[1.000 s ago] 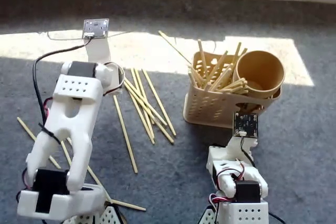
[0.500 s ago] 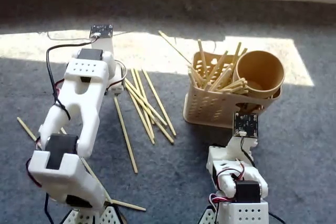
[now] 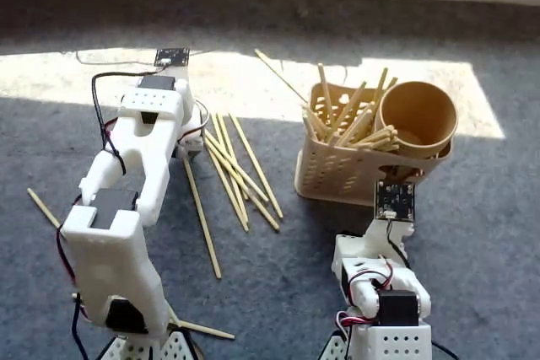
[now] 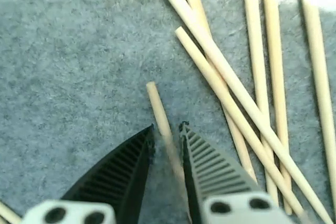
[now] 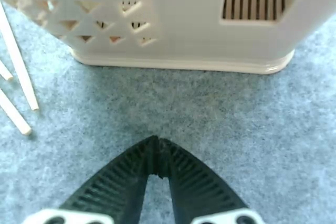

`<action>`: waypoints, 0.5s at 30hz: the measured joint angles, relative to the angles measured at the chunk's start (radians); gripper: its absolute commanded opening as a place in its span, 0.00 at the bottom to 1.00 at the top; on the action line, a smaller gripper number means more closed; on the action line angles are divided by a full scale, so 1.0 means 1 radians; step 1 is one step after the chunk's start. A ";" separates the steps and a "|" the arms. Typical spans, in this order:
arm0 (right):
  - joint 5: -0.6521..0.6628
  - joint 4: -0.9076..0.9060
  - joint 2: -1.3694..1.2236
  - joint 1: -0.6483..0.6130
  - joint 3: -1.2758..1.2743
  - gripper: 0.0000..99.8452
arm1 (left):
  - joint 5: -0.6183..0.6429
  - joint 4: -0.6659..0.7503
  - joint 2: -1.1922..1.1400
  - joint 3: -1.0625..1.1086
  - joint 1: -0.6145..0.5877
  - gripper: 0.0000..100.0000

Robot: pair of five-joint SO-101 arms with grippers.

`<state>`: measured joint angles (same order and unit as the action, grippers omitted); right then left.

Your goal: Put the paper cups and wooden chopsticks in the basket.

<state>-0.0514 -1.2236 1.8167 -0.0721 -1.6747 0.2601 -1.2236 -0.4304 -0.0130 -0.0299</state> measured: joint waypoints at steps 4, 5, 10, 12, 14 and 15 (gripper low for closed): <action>0.000 0.000 0.000 0.000 0.000 0.01 | 0.000 0.000 -0.032 -0.026 0.000 0.09; 0.000 0.000 0.000 0.000 0.000 0.01 | 0.000 0.000 -0.037 -0.029 0.000 0.09; 0.000 0.000 0.000 0.000 0.000 0.01 | 0.000 -0.003 -0.040 -0.032 0.000 0.00; 0.000 0.000 0.000 0.000 0.000 0.01 | 0.000 -0.020 -0.040 -0.032 0.000 0.01; 0.000 0.000 0.000 0.000 0.000 0.01 | 0.000 -0.034 -0.040 -0.041 0.000 0.01; 0.000 0.000 0.000 0.000 0.000 0.01 | 0.000 -0.038 -0.040 -0.049 0.000 0.01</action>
<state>-0.0514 -1.2236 1.8167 -0.0721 -1.6747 0.2601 -1.2620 -0.4703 -0.0621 -0.0299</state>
